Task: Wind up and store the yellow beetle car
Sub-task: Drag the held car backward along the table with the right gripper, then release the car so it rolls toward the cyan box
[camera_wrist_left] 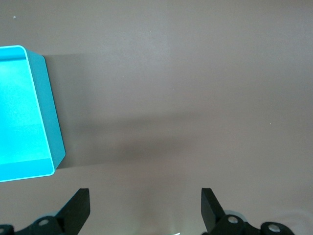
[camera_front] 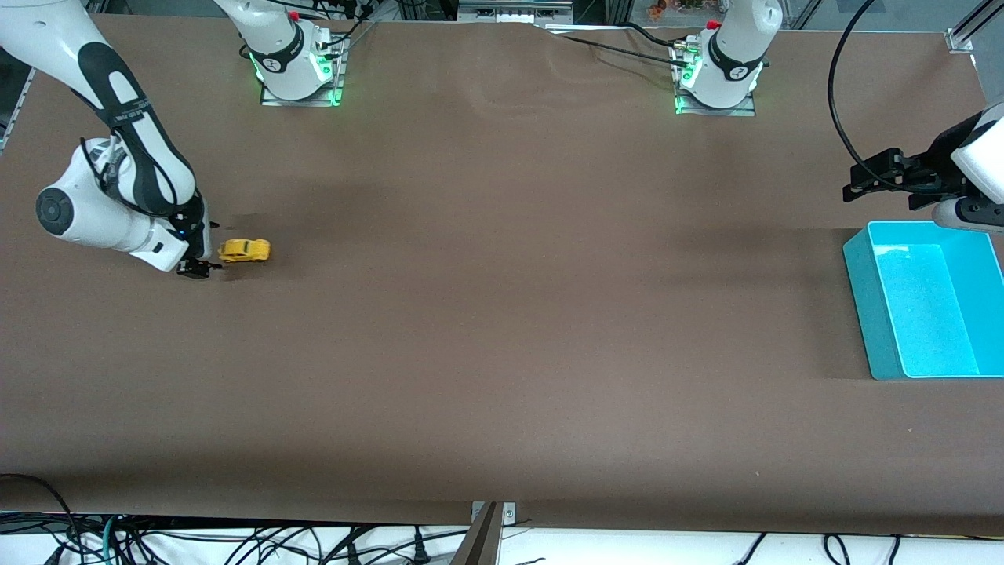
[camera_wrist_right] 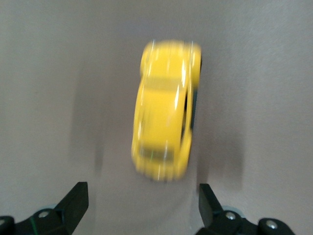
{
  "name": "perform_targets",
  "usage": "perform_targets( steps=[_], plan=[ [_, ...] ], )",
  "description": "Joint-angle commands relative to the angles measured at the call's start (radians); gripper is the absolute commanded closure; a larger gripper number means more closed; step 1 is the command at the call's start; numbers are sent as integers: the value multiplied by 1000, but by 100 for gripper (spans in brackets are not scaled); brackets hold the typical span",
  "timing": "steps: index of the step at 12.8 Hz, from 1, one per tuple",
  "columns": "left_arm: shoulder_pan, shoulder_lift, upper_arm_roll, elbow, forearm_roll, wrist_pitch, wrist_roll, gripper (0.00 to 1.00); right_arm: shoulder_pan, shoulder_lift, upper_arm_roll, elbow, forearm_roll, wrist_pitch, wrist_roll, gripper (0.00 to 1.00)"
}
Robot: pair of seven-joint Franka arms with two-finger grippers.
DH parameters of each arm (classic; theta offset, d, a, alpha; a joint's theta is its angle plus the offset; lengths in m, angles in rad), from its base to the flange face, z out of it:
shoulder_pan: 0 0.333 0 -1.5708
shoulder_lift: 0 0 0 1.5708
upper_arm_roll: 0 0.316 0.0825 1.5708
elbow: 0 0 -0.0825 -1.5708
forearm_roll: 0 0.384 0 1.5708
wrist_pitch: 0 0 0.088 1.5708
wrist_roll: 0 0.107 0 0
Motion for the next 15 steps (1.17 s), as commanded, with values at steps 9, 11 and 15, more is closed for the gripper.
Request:
perform_targets(
  steps=[9,11,15],
  plan=[
    [1,7,-5,9,18,2,12,0,-7,-47,75,226,0,-360,374,0],
    [1,9,-6,9,18,4,12,0,-5,-47,91,264,-1,-406,485,0],
    [1,21,-8,9,18,4,15,0,-4,-51,94,312,-8,-424,651,0]
  ],
)
